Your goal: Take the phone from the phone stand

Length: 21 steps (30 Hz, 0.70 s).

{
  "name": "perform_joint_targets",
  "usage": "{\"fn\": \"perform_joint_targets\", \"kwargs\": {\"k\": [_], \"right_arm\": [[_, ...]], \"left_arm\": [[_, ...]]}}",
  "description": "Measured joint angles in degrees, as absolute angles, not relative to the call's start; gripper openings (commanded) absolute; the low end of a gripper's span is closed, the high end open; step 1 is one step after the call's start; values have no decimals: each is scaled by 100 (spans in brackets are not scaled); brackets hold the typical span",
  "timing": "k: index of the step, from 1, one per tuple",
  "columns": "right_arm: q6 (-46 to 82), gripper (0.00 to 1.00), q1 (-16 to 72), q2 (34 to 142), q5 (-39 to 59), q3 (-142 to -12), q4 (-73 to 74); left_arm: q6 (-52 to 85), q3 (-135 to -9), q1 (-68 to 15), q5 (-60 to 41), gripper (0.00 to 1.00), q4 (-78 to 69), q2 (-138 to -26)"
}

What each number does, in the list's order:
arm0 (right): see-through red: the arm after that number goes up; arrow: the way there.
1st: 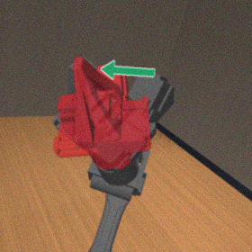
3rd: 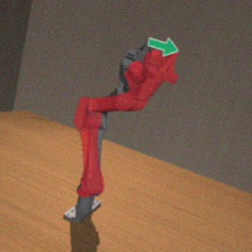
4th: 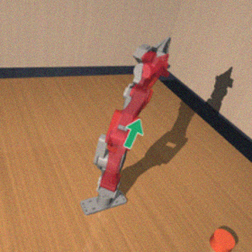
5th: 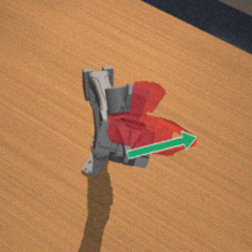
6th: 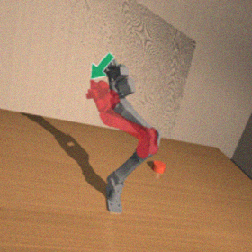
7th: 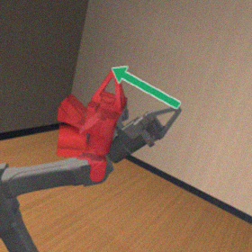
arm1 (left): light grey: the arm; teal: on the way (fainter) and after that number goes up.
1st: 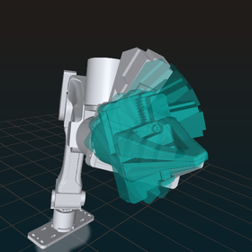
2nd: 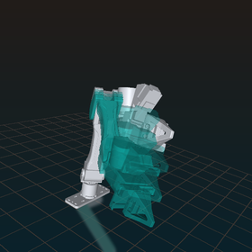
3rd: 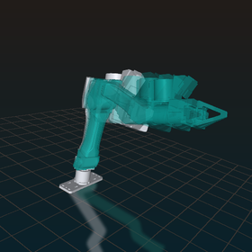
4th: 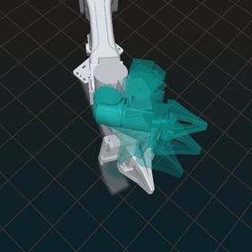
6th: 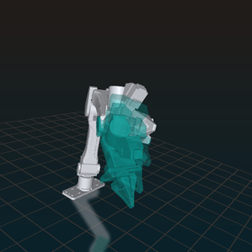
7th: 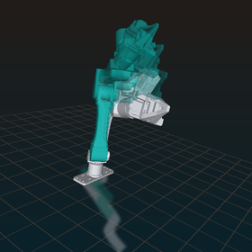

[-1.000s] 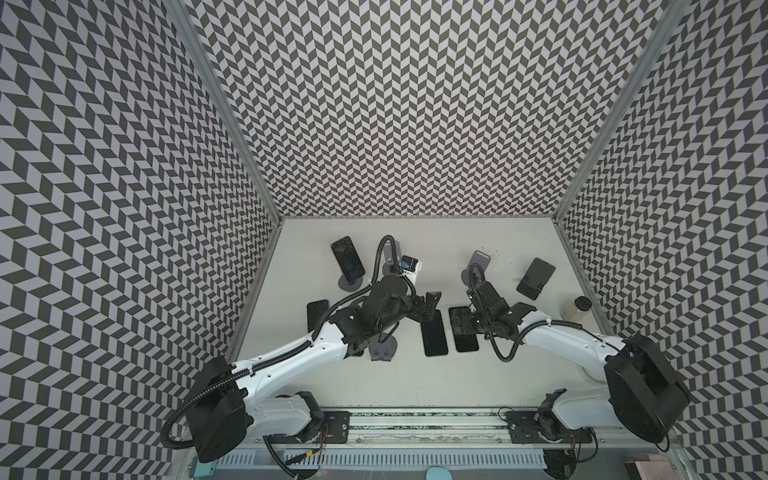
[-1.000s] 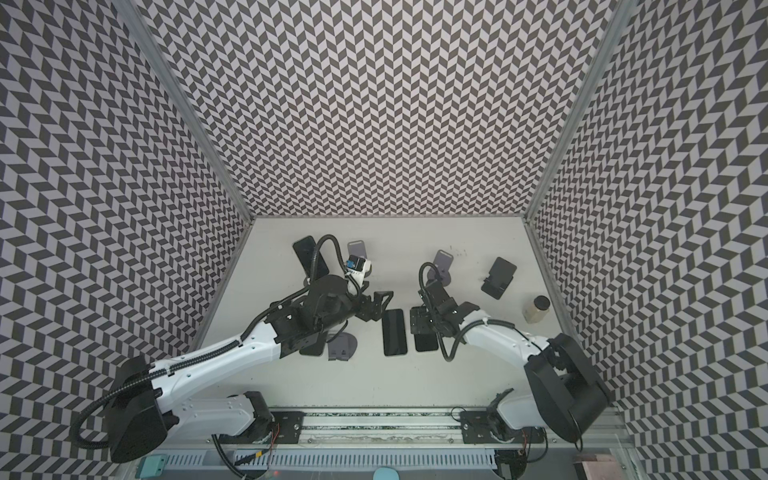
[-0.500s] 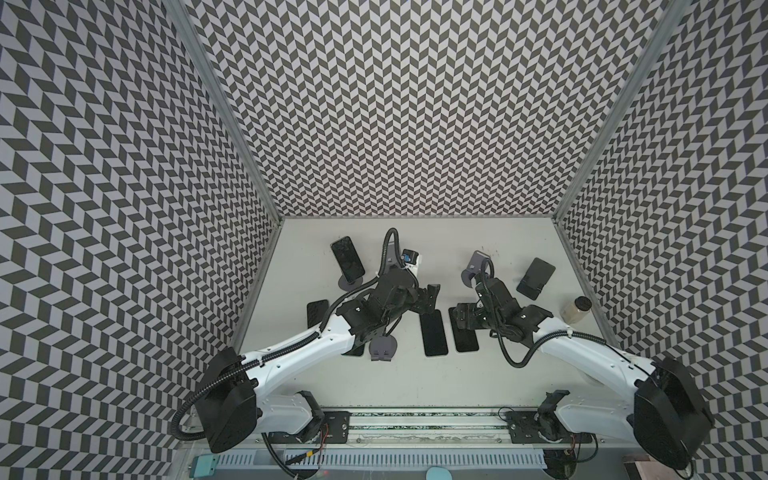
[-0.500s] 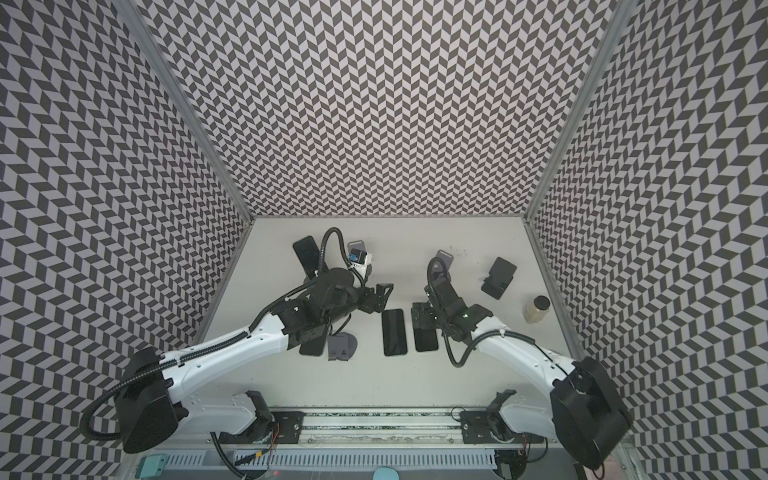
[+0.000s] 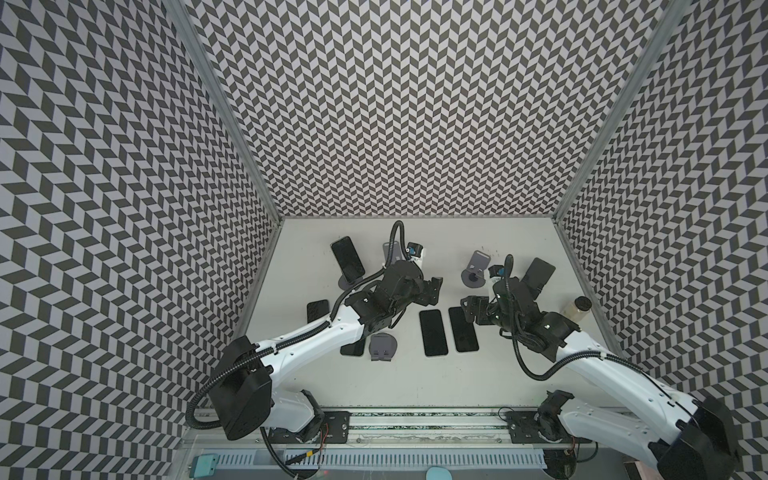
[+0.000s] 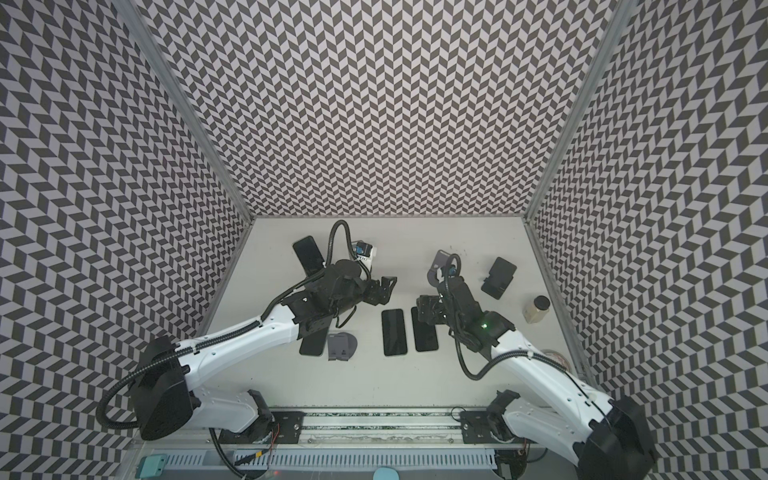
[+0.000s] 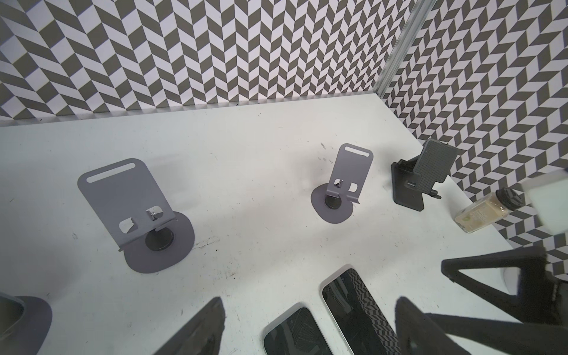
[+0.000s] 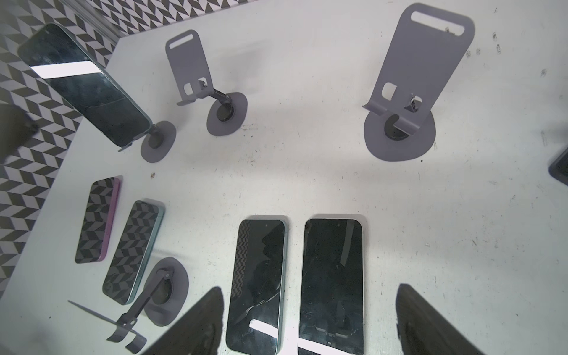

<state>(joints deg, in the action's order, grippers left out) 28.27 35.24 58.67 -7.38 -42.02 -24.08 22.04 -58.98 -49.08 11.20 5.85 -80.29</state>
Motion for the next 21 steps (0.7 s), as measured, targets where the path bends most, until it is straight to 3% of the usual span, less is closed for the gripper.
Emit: {"fn": "perform_joint_targets", "kwargs": {"k": [21], "right_arm": [[2438, 83, 3524, 5343, -1118, -4560, -2709]], "left_arm": [[2840, -5909, -4720, 2119, 90, 676, -8215]]}}
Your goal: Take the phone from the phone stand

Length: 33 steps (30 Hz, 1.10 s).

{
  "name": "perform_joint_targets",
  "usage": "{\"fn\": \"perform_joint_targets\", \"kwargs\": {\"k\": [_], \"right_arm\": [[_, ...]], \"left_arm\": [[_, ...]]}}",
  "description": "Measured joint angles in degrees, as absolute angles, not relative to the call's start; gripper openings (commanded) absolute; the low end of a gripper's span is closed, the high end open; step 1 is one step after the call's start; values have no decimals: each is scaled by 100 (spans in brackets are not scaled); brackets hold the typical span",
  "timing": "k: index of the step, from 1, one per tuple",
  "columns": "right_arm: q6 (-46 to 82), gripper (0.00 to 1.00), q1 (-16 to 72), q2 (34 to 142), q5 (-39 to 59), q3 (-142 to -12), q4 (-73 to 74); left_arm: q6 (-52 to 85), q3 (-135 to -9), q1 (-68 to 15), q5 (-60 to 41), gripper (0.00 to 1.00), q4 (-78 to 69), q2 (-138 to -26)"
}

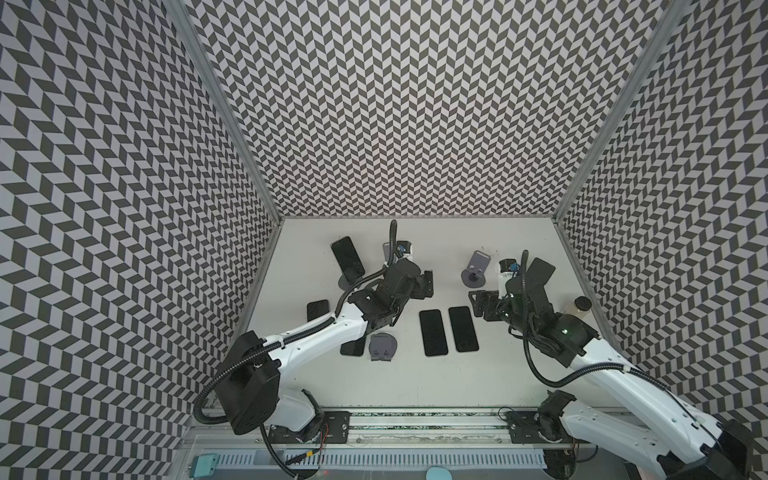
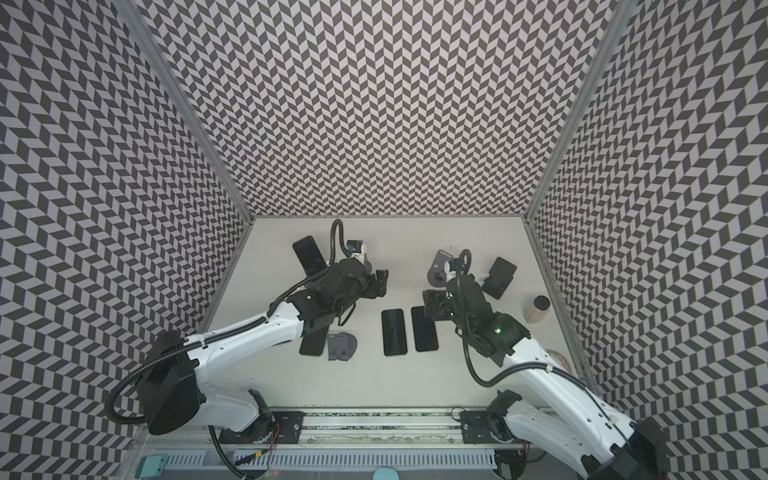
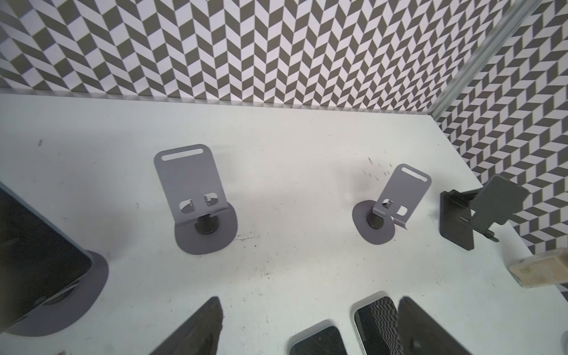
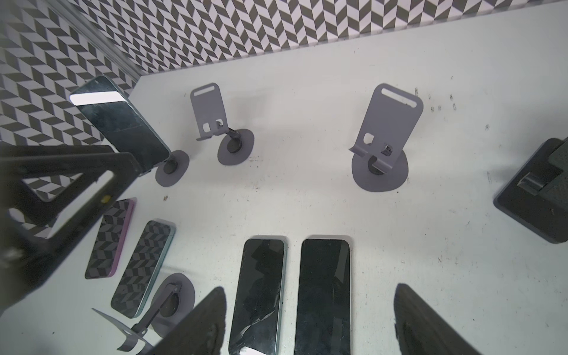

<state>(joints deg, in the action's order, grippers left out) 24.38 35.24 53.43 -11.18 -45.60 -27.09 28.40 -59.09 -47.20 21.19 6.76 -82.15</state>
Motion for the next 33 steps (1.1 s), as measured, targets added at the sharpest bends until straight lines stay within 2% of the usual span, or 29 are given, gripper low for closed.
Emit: {"fn": "perform_joint_targets", "kwargs": {"k": [17, 33], "right_arm": [[1328, 82, 3524, 5828, -829, -5474, -1256], [937, 80, 3524, 6383, -287, -5905, -976]], "left_arm": [[2523, -5907, -3258, 2349, 90, 768, -7583], [2300, -5793, -2593, 2635, 90, 679, -7411]]}}
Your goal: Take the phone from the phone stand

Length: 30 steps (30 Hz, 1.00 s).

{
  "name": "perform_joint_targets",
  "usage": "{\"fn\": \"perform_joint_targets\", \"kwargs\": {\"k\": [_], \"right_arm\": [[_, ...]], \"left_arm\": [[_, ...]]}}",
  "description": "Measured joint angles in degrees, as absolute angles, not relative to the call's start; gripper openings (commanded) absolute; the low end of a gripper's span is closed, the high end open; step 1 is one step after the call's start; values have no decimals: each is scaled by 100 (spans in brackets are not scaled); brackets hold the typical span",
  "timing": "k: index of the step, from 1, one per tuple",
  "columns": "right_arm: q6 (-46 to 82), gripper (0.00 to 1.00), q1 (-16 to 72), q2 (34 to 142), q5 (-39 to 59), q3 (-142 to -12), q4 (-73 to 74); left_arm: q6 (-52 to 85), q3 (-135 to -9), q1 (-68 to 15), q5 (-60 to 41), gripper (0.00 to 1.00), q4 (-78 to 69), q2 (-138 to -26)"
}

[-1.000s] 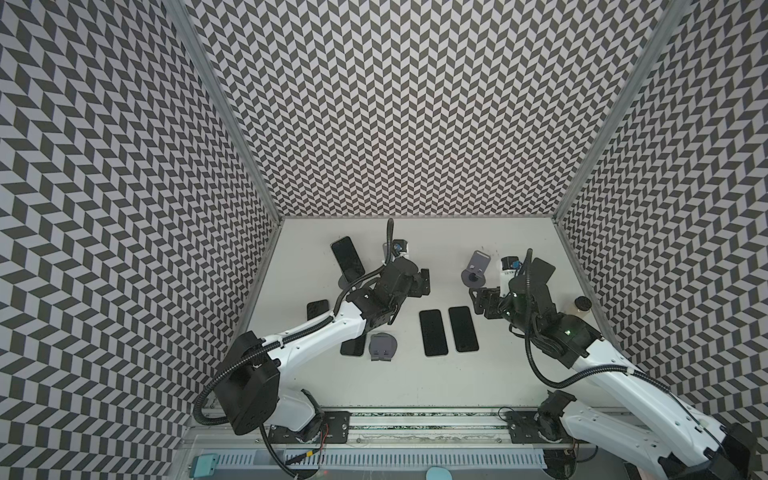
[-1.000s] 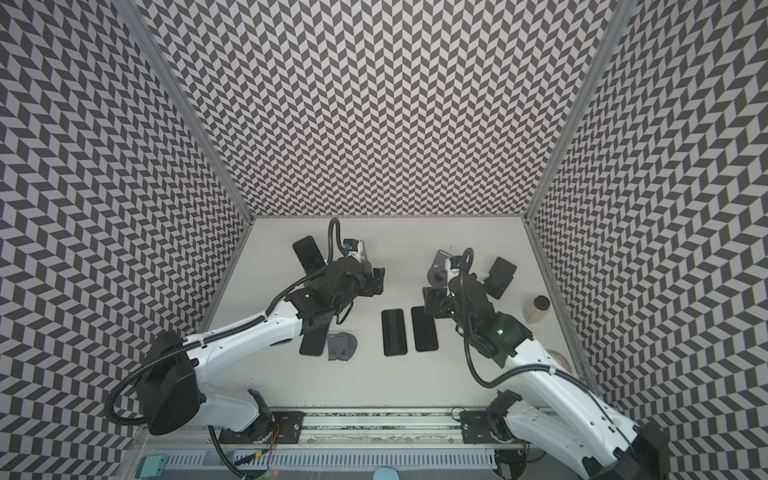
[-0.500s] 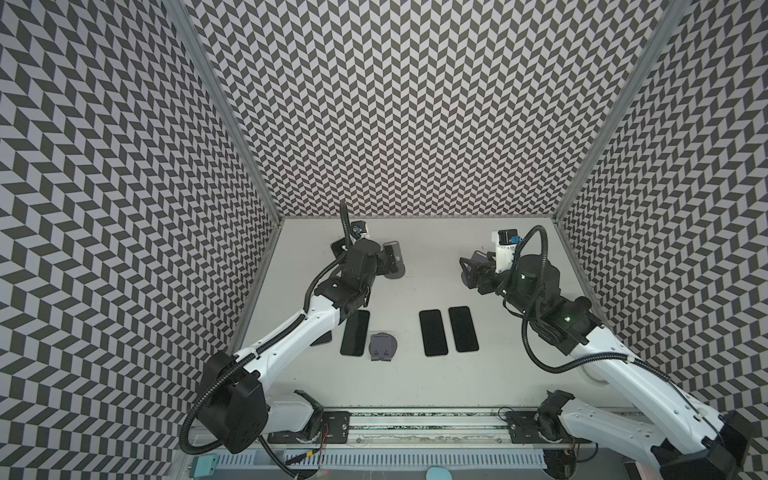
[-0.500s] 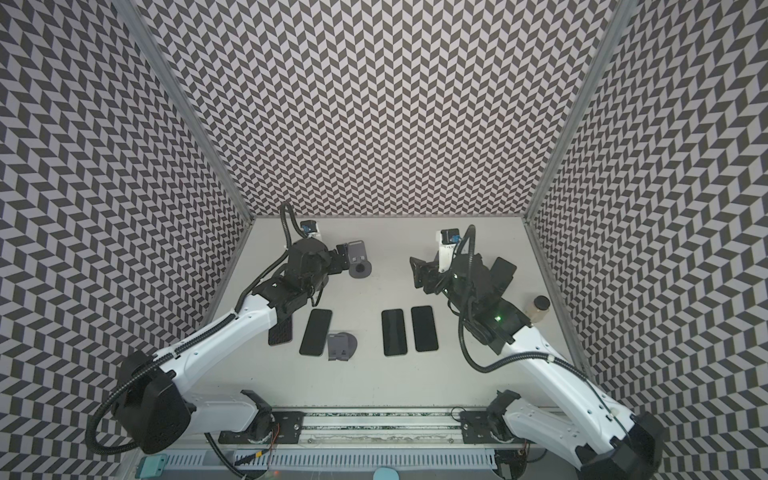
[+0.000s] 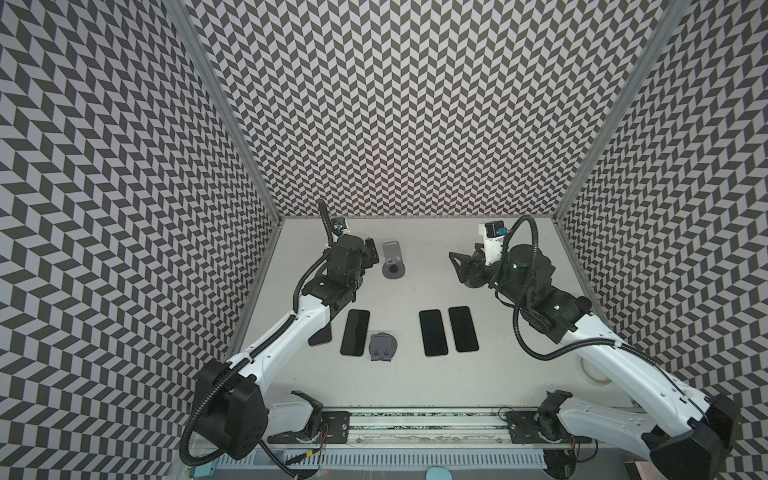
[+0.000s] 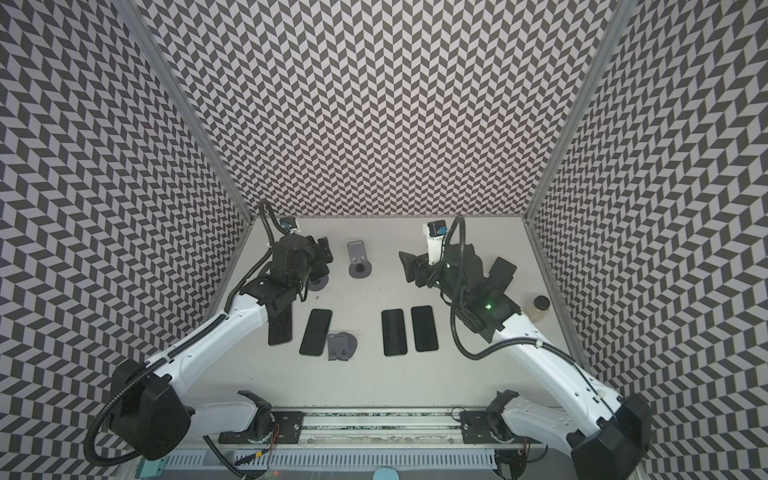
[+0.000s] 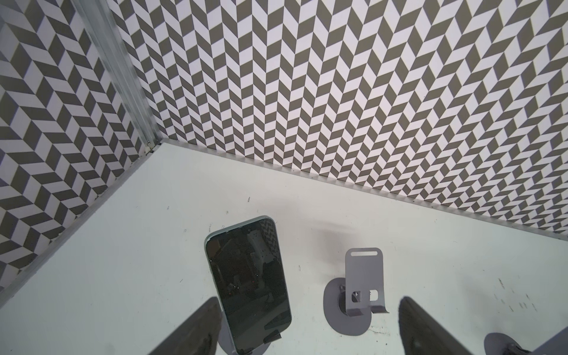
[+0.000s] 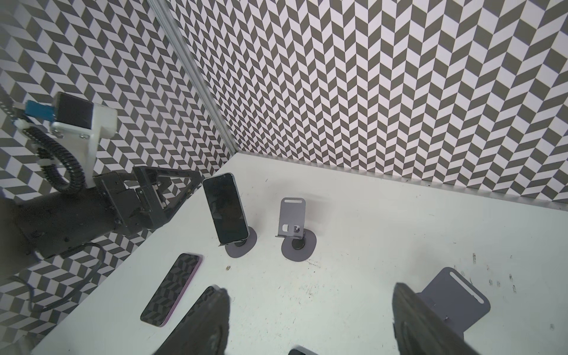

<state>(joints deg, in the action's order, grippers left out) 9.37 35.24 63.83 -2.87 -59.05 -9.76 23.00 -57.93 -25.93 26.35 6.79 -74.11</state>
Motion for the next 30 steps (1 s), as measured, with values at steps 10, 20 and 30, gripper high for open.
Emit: {"fn": "perform_joint_targets", "kwargs": {"k": [10, 20, 30], "right_arm": [[1055, 74, 3531, 7000, 338, -6604, -1098], [1365, 73, 3791, 7946, 996, -7332, -1625], [1481, 73, 4018, 8145, 1278, -7651, -1955]], "left_arm": [[2272, -5815, -2408, 2641, 92, 696, -7413], [2497, -6025, -2088, 2687, 93, 838, -7717], [2821, -6394, -1946, 2961, 93, 1017, -8283]]}}
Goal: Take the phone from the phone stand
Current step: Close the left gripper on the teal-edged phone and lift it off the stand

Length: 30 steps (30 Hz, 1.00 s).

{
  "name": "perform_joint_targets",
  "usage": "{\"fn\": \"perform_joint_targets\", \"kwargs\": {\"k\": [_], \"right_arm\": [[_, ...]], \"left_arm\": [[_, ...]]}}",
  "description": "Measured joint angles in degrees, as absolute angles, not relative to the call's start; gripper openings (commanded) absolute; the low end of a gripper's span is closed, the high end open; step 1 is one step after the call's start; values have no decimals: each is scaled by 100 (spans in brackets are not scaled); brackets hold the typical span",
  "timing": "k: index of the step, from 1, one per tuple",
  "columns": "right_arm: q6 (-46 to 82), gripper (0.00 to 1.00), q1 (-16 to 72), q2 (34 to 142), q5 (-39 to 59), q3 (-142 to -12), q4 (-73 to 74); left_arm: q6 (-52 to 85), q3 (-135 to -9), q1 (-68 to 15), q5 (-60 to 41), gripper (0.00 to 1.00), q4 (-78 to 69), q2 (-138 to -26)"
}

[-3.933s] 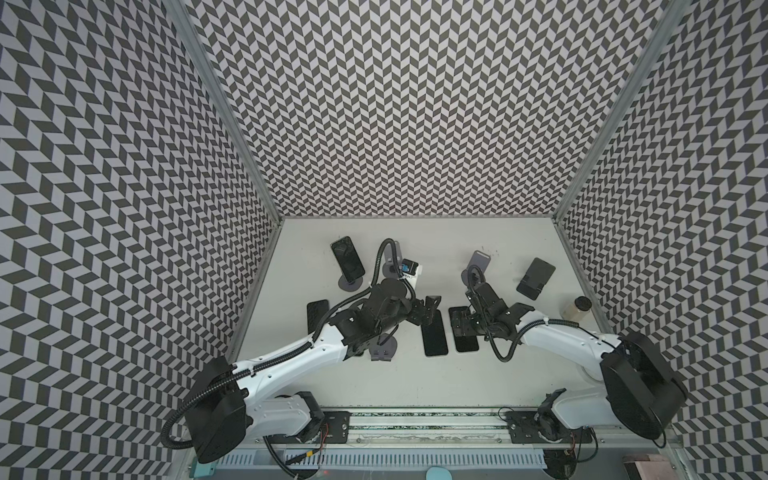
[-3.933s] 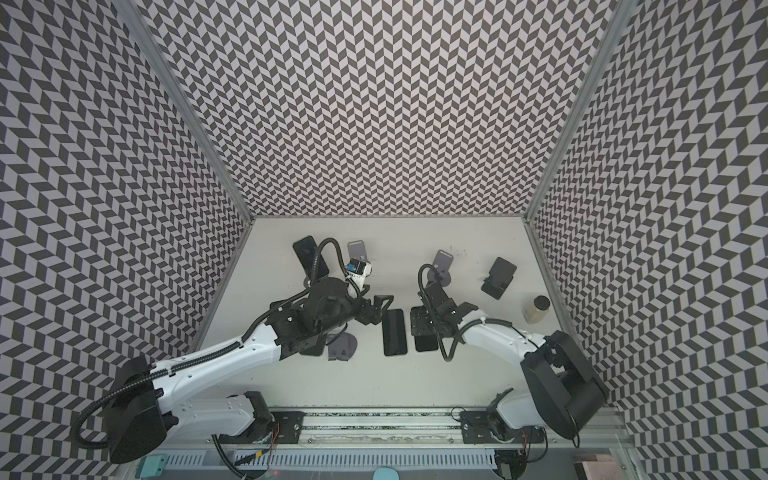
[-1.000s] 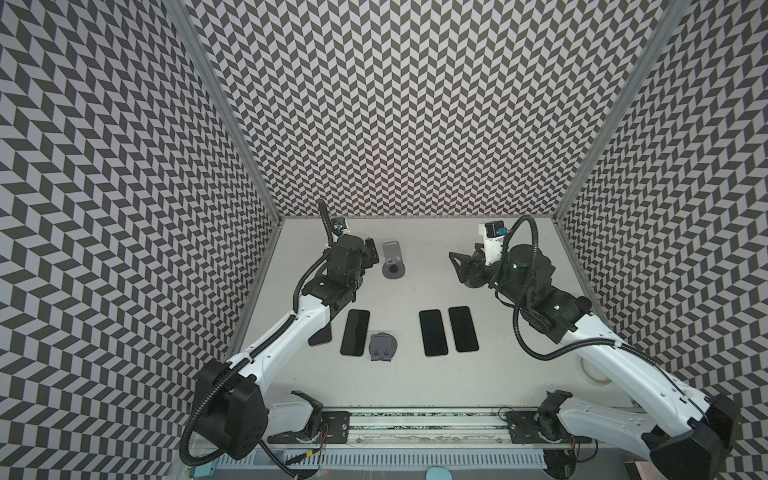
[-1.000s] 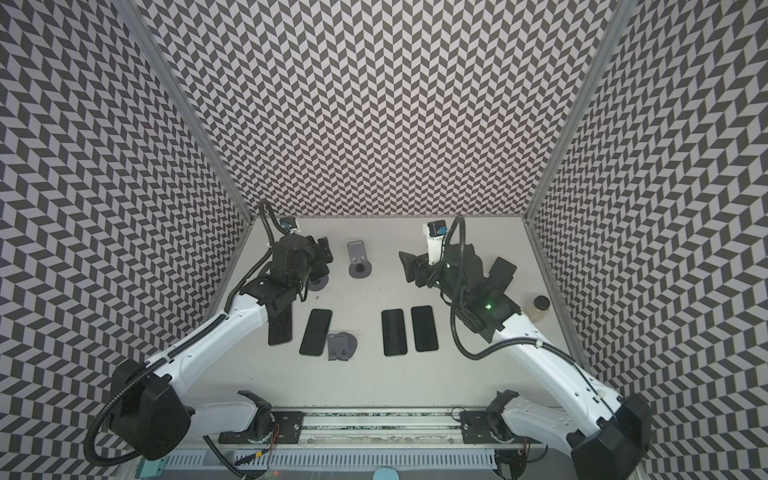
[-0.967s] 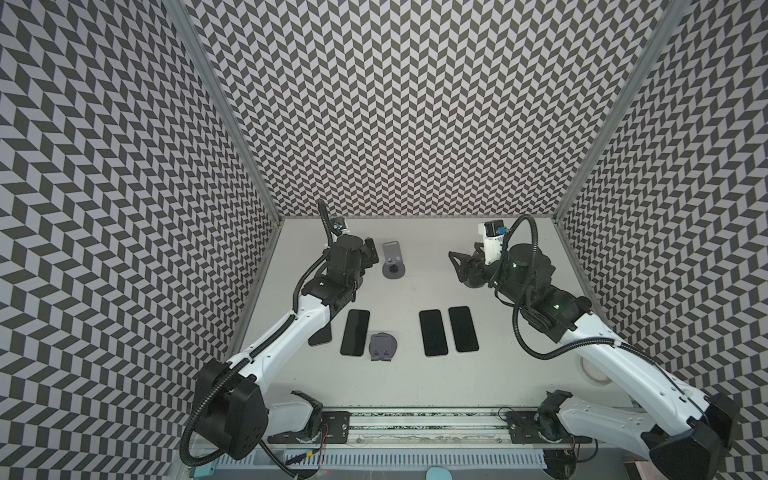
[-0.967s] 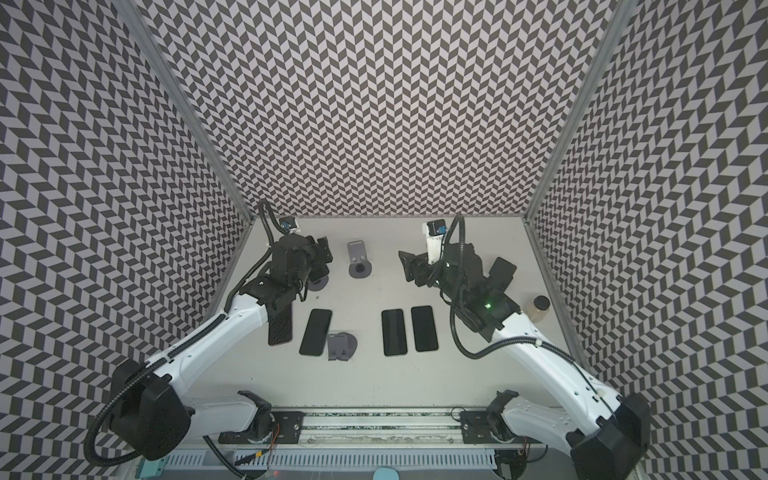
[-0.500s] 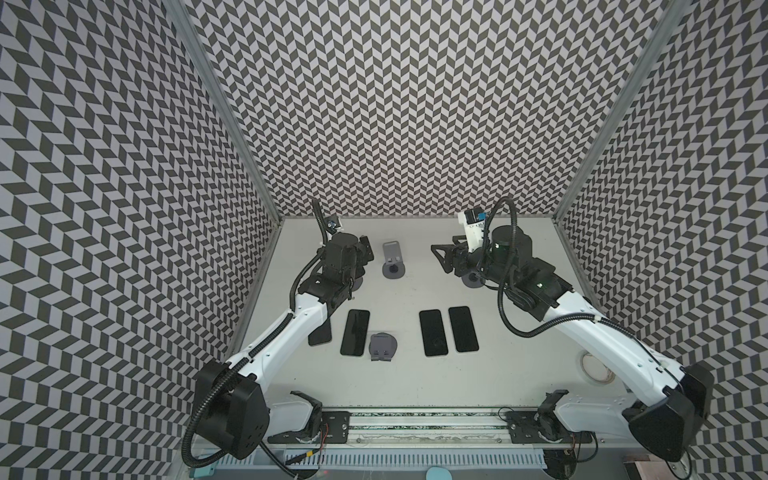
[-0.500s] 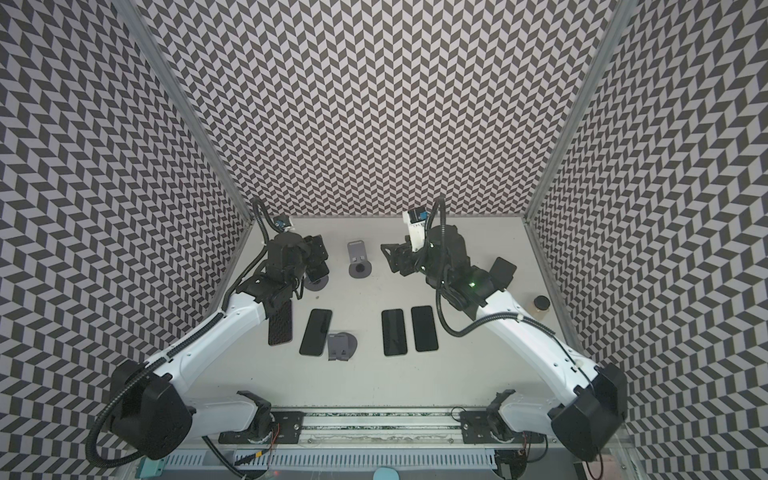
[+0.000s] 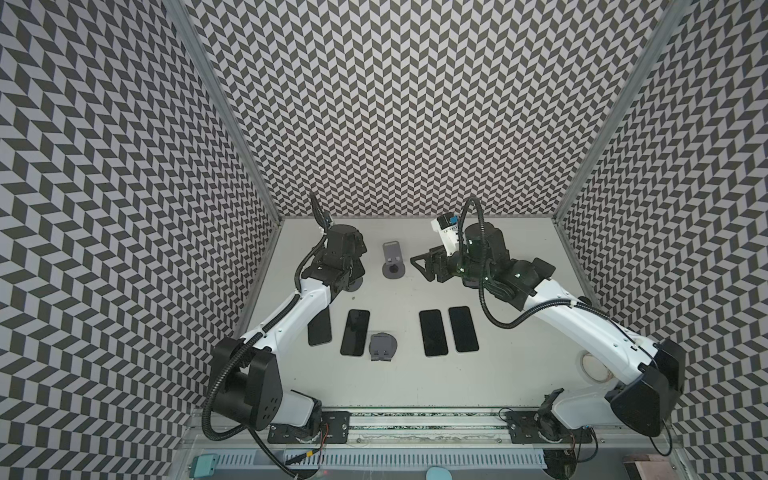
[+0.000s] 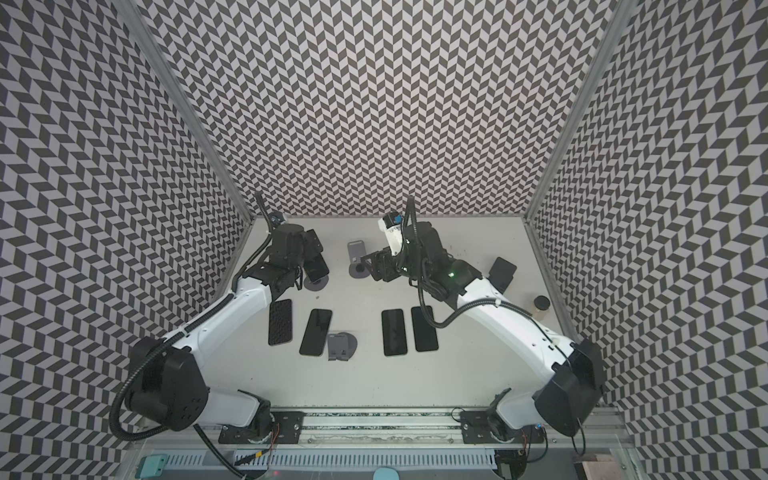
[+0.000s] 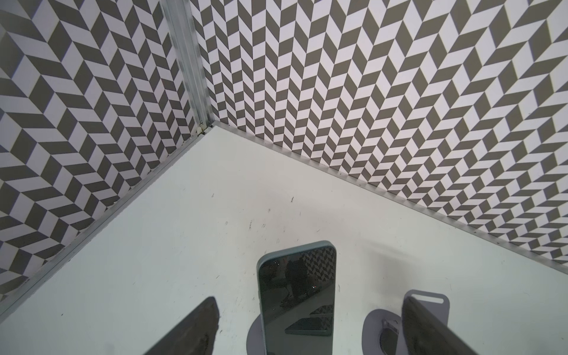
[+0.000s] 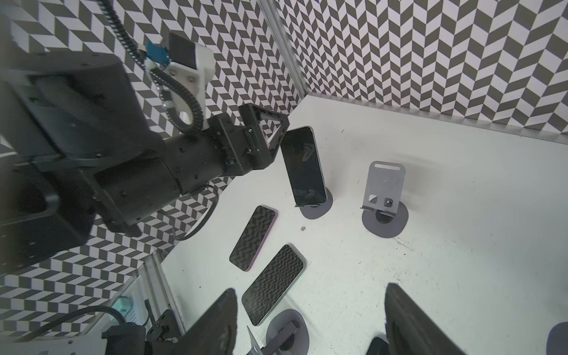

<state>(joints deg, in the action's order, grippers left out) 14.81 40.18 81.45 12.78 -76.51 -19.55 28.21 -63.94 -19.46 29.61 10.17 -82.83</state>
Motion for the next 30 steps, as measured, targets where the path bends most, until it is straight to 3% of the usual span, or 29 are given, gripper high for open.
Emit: {"fn": "perform_joint_targets", "kwargs": {"k": [30], "right_arm": [[1441, 73, 4145, 7983, 1531, -7577, -2110]], "left_arm": [[3094, -6790, -1946, 3319, 96, 1251, -9354]]}}
